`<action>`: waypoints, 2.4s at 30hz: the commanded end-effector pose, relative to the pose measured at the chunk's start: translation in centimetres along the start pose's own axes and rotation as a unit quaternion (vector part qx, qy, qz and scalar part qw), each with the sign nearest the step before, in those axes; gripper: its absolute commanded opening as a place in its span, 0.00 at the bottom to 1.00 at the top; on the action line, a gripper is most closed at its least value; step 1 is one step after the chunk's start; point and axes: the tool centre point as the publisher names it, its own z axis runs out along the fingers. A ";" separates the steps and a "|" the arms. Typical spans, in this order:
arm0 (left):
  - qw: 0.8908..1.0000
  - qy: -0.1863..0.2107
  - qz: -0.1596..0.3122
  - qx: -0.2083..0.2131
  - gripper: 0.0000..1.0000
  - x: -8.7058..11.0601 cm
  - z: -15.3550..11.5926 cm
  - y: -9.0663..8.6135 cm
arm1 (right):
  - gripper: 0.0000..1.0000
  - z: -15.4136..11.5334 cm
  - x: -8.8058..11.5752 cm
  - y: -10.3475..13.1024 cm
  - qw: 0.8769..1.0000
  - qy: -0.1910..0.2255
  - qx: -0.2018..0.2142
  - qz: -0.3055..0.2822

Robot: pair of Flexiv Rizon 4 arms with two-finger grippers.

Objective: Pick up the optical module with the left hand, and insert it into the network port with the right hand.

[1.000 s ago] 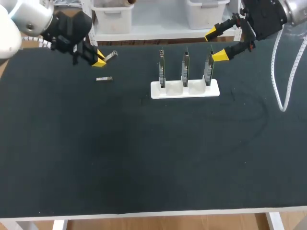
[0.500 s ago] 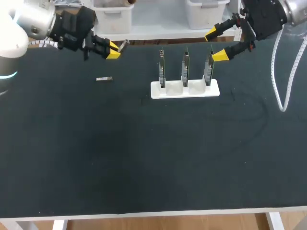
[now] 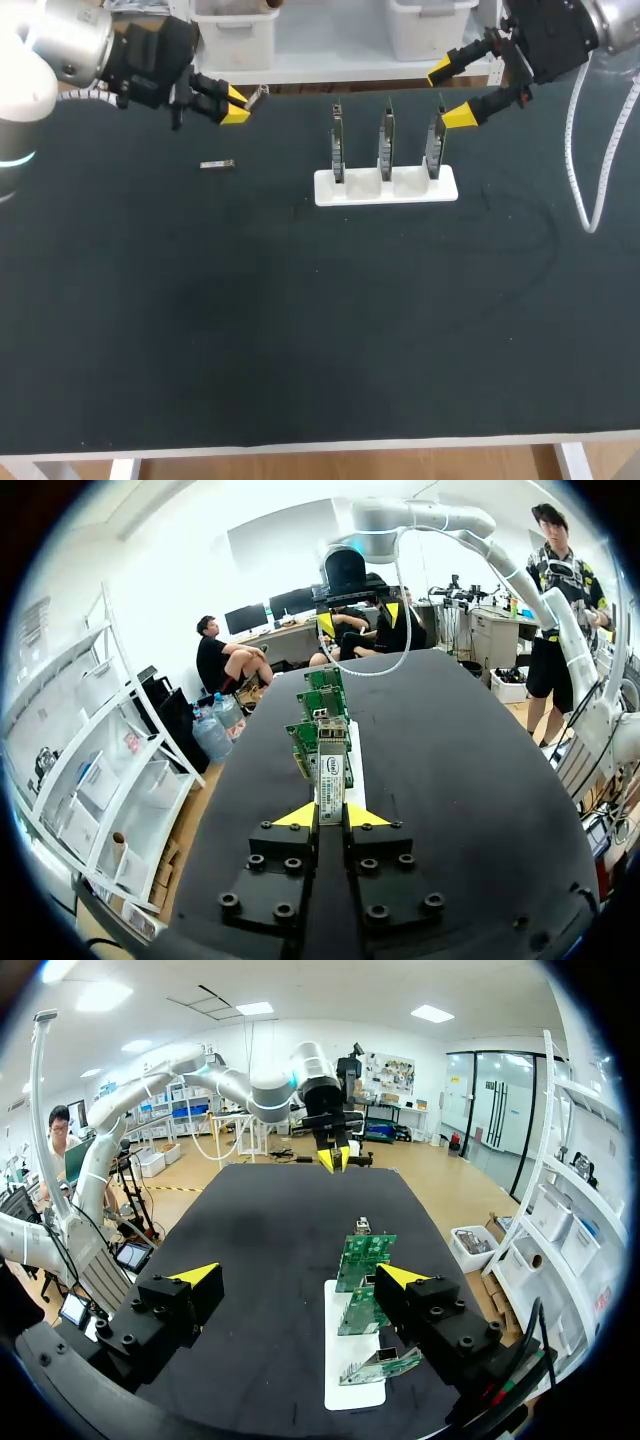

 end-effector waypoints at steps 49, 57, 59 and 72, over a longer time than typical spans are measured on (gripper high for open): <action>0.994 -0.108 -0.002 0.023 0.00 -7.8 6.5 -2.8 | 1.00 0.0 0.0 0.1 1.000 0.001 0.002 0.000; 0.994 -0.108 -0.002 0.023 0.00 -7.8 6.5 -2.8 | 1.00 0.0 0.0 0.1 1.000 0.001 0.002 0.000; 0.994 -0.108 -0.002 0.023 0.00 -7.8 6.5 -2.8 | 1.00 0.0 0.0 0.1 1.000 0.001 0.002 0.000; 0.993 -0.114 0.012 0.038 0.00 -8.7 7.2 -2.9 | 1.00 0.0 0.0 0.1 1.000 0.001 0.002 0.000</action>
